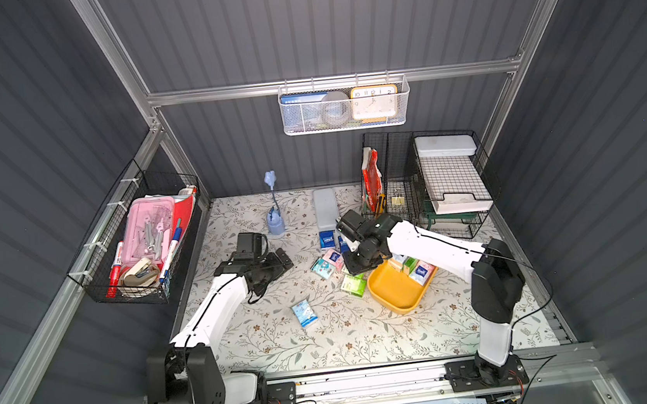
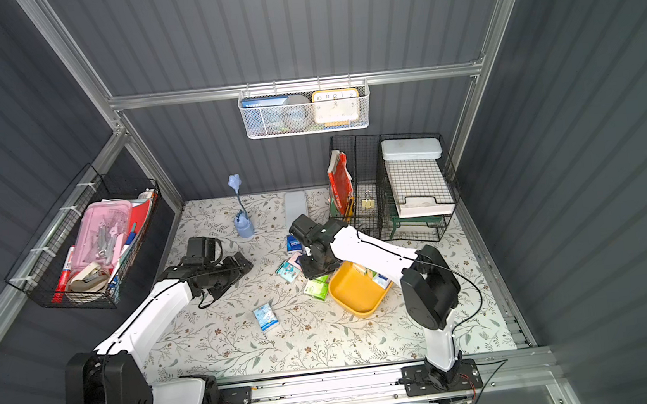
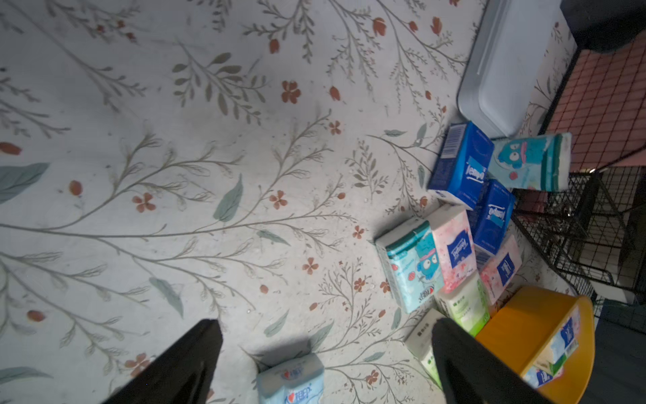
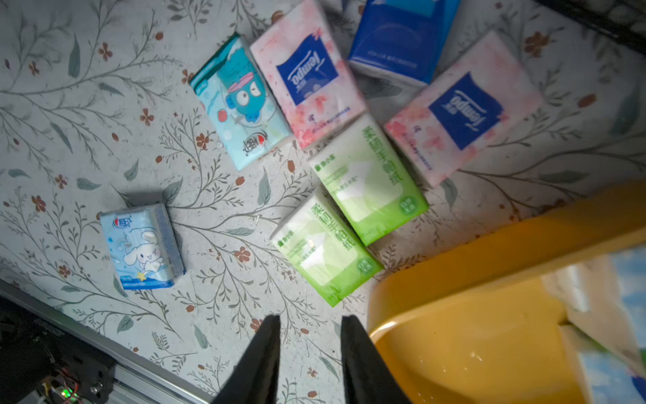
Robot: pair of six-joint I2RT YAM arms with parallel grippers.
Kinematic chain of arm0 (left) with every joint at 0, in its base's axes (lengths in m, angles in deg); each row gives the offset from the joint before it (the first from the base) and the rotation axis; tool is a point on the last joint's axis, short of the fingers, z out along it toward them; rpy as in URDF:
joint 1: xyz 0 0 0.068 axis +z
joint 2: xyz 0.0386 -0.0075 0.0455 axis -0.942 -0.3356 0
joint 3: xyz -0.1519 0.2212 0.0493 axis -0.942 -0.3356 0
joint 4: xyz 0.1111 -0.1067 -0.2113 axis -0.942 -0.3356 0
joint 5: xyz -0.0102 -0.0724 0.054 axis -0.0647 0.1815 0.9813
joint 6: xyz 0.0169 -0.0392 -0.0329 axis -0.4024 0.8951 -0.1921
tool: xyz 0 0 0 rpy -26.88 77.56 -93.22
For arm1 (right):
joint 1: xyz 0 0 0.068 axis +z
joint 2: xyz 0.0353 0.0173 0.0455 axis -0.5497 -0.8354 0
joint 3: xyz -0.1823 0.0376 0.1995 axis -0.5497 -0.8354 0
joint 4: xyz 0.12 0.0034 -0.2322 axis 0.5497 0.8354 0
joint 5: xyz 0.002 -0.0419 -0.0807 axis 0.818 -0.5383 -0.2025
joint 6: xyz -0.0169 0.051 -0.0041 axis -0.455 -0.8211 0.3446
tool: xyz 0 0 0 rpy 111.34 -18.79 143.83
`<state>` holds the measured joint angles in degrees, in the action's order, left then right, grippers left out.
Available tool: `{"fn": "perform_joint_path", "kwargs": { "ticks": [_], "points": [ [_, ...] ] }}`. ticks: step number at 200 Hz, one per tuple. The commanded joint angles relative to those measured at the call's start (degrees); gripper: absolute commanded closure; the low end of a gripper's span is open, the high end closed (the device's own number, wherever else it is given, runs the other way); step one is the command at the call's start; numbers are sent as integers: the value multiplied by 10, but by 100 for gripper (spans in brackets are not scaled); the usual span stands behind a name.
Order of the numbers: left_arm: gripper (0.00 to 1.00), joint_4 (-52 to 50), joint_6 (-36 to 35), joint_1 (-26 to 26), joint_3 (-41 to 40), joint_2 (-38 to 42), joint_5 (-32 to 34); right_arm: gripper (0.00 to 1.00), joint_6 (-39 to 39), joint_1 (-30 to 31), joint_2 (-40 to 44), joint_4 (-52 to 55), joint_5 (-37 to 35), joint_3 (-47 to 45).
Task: Put the pocket tissues into the storage box
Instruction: Pick up the pocket tissues from the center of the board.
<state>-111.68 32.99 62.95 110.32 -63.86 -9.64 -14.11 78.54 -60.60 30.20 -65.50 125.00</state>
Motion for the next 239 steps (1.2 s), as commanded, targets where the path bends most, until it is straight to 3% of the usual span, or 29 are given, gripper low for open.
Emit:
{"fn": "perform_joint_path", "kwargs": {
  "ticks": [1,13,40,179,239],
  "points": [
    [1,-1,11,10,-14,24,-25,65,83,0,-21,45,17,30],
    [1,-4,11,13,-20,26,-22,61,107,-1,-36,54,19,39],
    [1,0,24,16,-32,24,-24,37,163,0,-66,83,33,56],
    [1,15,29,18,-38,21,-39,31,239,23,-156,91,-56,91],
    [1,17,31,18,-37,18,-41,29,238,29,-179,88,-31,99]
  ]
}}
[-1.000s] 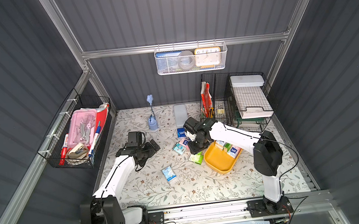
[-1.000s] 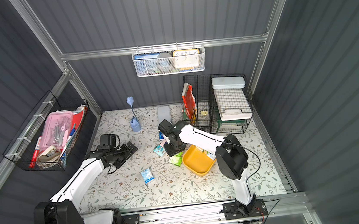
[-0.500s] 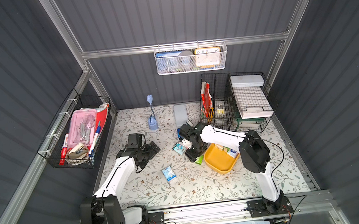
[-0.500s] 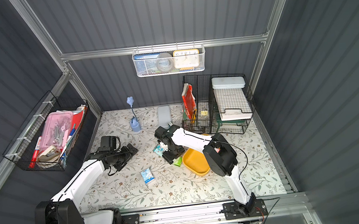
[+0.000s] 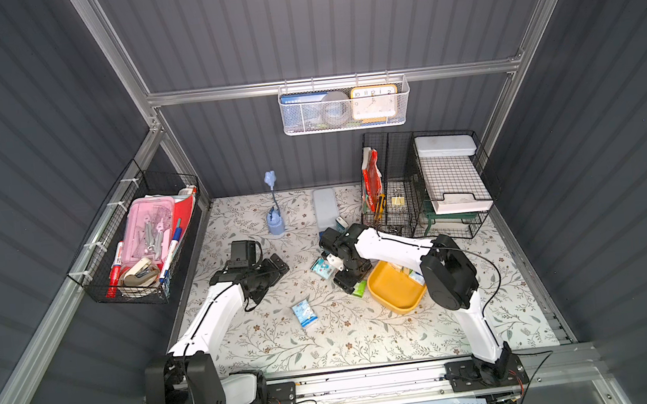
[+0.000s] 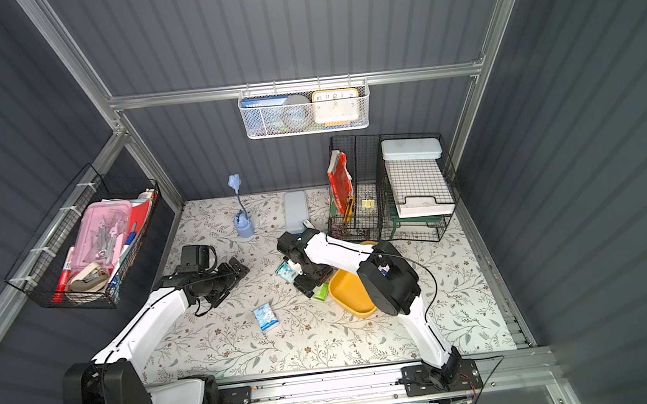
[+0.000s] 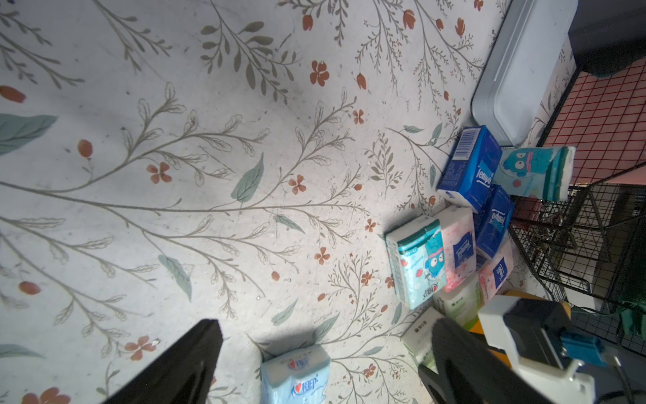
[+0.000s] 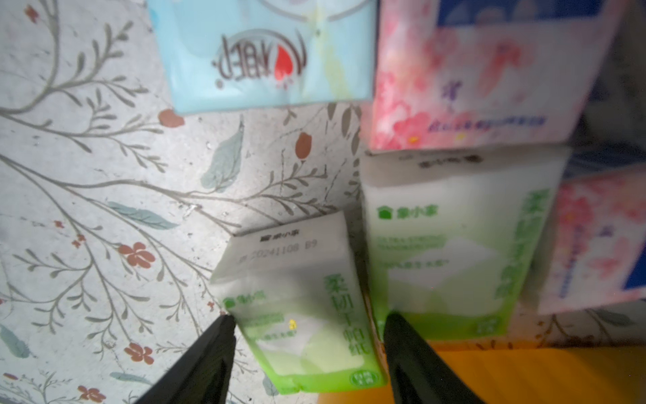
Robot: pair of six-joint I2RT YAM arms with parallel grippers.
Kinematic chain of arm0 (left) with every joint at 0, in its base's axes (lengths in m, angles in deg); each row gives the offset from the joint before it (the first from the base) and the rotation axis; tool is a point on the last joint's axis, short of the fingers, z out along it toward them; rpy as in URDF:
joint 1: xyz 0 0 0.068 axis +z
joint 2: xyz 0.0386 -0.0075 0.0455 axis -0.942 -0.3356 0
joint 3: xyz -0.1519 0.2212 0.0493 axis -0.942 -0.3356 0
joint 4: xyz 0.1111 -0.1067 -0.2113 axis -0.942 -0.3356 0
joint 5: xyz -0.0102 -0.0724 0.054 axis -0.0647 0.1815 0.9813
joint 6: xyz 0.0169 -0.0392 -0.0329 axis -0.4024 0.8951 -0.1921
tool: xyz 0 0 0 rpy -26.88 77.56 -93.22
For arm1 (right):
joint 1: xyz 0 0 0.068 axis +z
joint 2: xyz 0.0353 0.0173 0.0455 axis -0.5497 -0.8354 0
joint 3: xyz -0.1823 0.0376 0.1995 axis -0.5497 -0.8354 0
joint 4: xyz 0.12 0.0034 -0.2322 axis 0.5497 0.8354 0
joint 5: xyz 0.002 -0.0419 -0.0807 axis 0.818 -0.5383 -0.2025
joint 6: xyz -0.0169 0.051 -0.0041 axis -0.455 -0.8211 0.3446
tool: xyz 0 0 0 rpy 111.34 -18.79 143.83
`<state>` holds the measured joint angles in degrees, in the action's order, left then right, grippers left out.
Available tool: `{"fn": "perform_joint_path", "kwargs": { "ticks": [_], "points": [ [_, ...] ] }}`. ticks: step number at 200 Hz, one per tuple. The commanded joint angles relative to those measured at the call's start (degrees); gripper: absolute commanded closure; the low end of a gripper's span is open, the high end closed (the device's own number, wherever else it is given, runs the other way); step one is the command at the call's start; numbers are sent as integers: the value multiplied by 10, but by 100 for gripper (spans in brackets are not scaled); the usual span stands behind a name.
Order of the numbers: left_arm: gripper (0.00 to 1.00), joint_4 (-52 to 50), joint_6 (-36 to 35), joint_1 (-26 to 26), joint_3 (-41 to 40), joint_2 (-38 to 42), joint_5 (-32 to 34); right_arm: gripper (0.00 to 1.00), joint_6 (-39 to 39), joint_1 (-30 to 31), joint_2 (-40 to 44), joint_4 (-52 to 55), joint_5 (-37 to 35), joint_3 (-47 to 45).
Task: Put the pocket tissues into the storage box
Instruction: Pick up the pocket tissues from the center of the board.
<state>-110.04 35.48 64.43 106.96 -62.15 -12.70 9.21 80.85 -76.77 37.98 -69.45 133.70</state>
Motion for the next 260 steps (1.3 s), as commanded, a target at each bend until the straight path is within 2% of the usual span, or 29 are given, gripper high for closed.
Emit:
{"fn": "perform_joint_path", "kwargs": {
  "ticks": [1,97,112,142,160,199,227,260],
  "points": [
    [1,1,6,3,-3,2,-10,29,4,6,-16,9,9,12],
    [1,1,6,3,-3,3,-10,26,-3,26,-38,10,-11,14],
    [1,2,6,3,-4,3,-10,31,-3,27,-40,10,-17,14],
    [1,1,6,3,-4,5,-10,56,-9,27,-37,8,-10,18],
    [1,0,4,3,-1,6,-8,60,-20,27,-30,8,0,23],
    [1,0,-33,3,17,0,-9,61,-90,26,20,-23,33,22],
    [1,24,-33,2,36,-6,-27,64,-158,23,65,-41,20,20],
    [1,32,-37,-9,61,-16,-36,63,-249,-2,102,6,0,33]
  ]
}}
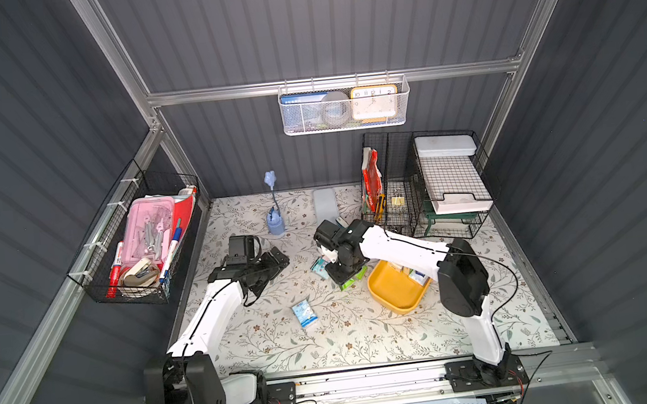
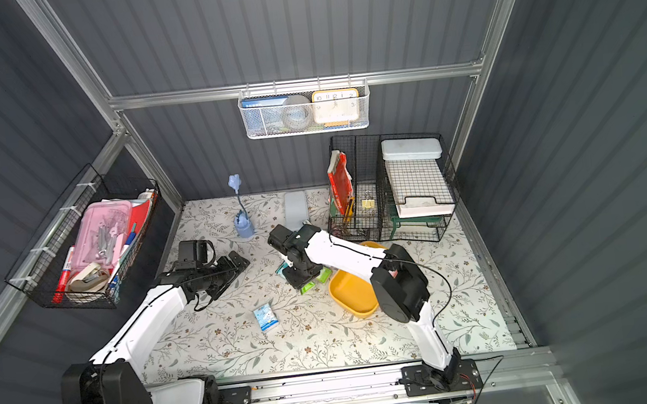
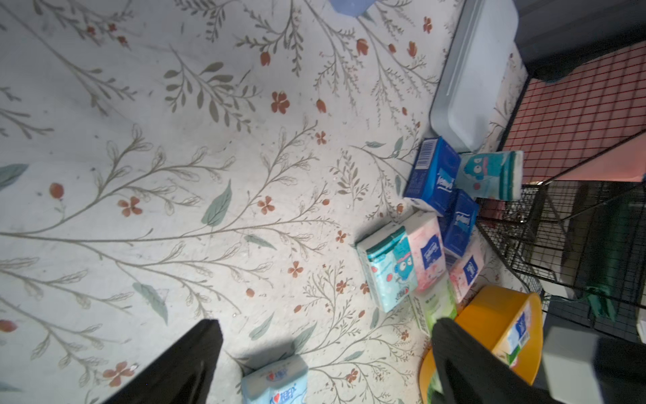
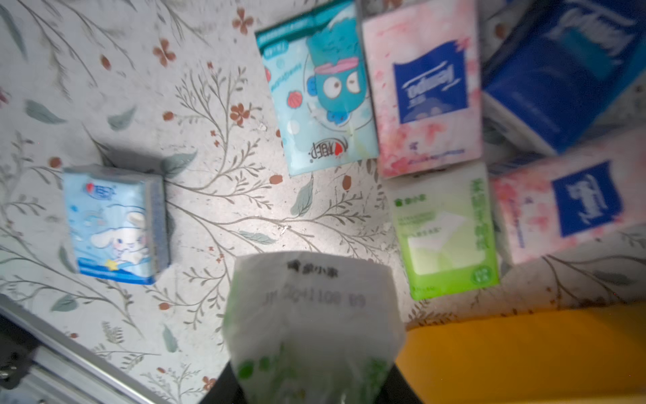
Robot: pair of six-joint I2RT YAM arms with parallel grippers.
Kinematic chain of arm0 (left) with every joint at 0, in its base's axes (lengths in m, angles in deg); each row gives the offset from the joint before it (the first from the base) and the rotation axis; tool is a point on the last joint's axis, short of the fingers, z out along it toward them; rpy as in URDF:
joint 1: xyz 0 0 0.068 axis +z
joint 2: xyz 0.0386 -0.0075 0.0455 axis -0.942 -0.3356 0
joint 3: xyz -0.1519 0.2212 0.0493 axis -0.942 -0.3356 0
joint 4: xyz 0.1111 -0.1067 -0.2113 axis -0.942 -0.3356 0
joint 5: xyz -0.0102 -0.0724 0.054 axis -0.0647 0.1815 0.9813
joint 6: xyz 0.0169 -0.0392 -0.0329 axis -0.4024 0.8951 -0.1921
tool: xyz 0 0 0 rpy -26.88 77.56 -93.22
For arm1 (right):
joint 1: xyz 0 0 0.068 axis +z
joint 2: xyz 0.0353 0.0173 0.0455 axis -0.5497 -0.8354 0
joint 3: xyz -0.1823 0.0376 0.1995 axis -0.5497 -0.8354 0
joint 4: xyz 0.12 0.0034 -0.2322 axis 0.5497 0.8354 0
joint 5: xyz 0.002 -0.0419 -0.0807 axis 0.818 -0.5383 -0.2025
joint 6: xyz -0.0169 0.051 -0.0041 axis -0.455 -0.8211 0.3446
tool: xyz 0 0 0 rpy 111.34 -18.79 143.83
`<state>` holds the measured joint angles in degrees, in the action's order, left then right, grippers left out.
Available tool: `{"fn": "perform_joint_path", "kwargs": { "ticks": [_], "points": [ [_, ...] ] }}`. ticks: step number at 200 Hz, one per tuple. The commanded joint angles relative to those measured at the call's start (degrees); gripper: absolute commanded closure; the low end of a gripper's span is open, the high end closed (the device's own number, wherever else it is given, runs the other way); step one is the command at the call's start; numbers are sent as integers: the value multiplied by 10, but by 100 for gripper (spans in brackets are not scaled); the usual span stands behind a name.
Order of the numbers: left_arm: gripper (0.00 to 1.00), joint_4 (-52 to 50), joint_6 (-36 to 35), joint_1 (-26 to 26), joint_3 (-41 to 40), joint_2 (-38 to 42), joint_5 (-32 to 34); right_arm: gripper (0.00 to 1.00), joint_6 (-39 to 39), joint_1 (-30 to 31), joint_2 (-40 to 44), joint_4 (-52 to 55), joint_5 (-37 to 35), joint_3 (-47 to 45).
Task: Put the pocket tissues into the storage box
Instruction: Pick up the pocket tissues from the center of the board, then place the pocket tissues in the storage box.
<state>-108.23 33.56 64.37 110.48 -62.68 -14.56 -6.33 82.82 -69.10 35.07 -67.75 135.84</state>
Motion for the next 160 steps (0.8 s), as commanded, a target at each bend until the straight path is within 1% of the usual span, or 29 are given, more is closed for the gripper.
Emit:
{"fn": "perform_joint_path", "kwargs": {
  "ticks": [1,25,47,67,104,136,160],
  "points": [
    [1,15,-17,-9,27,-11,-17,63,-95,-24,26,36,-17,11],
    [1,22,-18,-37,46,-27,-14,63,-154,-64,70,53,-12,-20],
    [1,22,-24,-79,73,-49,0,63,-190,-113,119,43,-1,-83],
    [1,20,-28,-109,93,-72,5,63,-214,-157,170,26,-9,-145],
    [1,22,-25,-114,104,-87,2,63,-264,-228,247,17,-41,-237],
    [1,16,-29,-115,111,-91,2,63,-296,-290,305,-16,-31,-318],
    [1,11,-32,-119,112,-90,5,63,-314,-328,325,-41,-23,-357]
  ]
}}
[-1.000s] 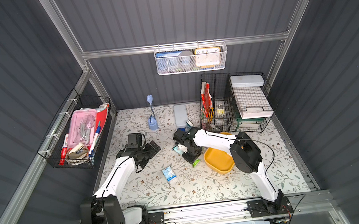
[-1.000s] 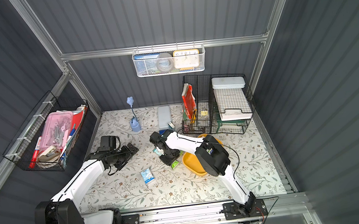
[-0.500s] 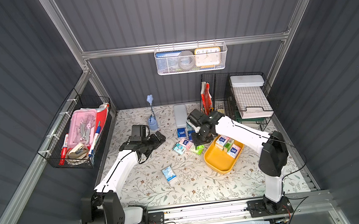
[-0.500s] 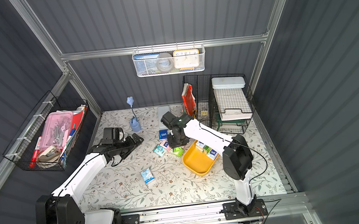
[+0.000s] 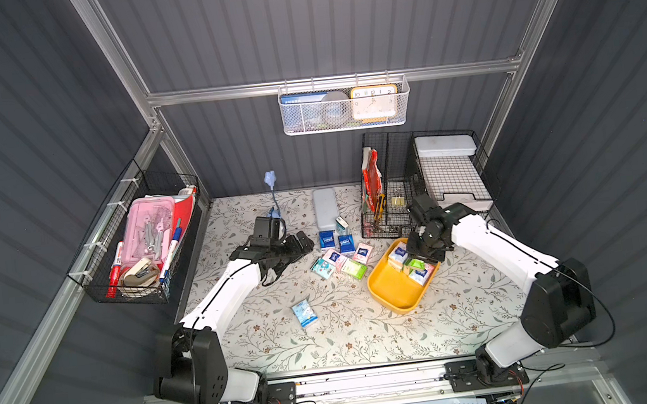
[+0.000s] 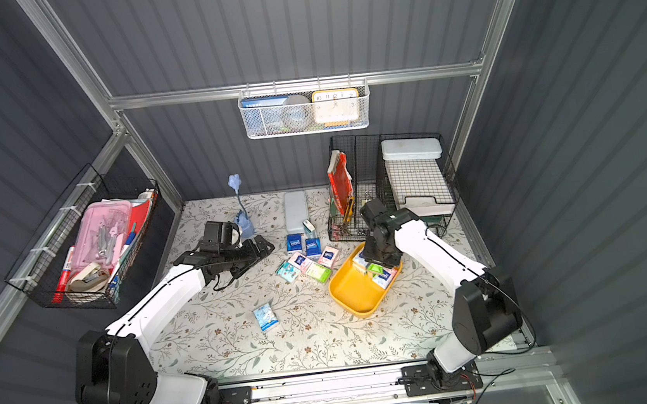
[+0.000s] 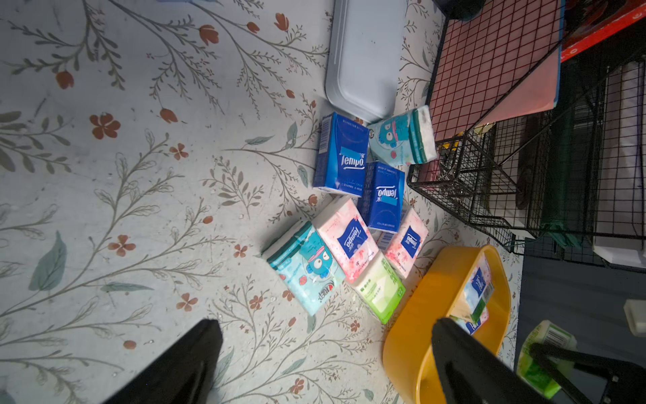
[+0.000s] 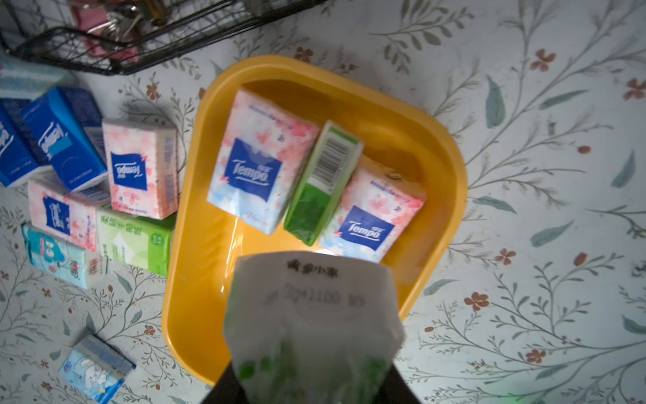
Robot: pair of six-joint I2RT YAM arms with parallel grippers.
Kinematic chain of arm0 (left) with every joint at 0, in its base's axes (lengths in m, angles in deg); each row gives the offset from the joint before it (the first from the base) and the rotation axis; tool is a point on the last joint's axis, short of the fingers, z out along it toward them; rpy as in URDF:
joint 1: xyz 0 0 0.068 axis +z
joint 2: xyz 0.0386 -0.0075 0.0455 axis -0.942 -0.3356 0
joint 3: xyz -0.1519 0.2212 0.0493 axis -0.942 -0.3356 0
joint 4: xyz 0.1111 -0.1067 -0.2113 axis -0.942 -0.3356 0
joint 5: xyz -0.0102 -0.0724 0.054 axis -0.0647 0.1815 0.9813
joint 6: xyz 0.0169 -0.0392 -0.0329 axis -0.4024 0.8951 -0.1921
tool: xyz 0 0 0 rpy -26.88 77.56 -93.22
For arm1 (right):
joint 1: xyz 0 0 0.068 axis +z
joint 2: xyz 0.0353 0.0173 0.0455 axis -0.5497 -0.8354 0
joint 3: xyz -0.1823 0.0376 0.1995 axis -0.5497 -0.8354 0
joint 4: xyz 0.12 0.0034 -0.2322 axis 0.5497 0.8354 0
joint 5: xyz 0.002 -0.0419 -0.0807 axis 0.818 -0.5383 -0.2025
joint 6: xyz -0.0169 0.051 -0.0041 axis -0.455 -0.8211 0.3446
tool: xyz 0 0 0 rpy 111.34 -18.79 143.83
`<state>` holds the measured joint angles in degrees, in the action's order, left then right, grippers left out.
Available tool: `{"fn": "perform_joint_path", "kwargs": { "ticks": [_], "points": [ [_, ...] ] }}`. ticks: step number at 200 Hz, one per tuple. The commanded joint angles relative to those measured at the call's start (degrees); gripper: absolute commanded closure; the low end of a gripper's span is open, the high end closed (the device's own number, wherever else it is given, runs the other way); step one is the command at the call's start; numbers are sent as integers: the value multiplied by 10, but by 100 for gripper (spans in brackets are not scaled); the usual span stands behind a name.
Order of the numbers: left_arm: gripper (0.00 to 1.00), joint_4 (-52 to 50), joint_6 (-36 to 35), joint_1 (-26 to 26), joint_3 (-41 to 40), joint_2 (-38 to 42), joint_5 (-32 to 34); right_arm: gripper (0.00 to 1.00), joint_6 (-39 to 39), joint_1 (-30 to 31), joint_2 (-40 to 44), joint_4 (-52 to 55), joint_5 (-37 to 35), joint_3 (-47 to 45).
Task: Put the pocket tissues into the storage box
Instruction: Place the pocket tissues in the storage box.
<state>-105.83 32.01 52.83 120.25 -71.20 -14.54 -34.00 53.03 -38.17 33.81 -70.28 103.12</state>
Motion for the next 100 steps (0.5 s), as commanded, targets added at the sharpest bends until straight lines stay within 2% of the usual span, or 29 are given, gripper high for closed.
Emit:
{"fn": "perform_joint_path", "kwargs": {
  "ticks": [1,45,100],
  "points": [
    [1,-13,-16,-4,14,-5,5,63,-38,-31,16,-30,3,-31],
    [1,-16,-17,-12,14,-2,11,62,-54,-58,-11,-52,18,-46],
    [1,-20,-20,-13,9,0,15,62,-69,-61,-39,-79,43,-62]
  ]
}}
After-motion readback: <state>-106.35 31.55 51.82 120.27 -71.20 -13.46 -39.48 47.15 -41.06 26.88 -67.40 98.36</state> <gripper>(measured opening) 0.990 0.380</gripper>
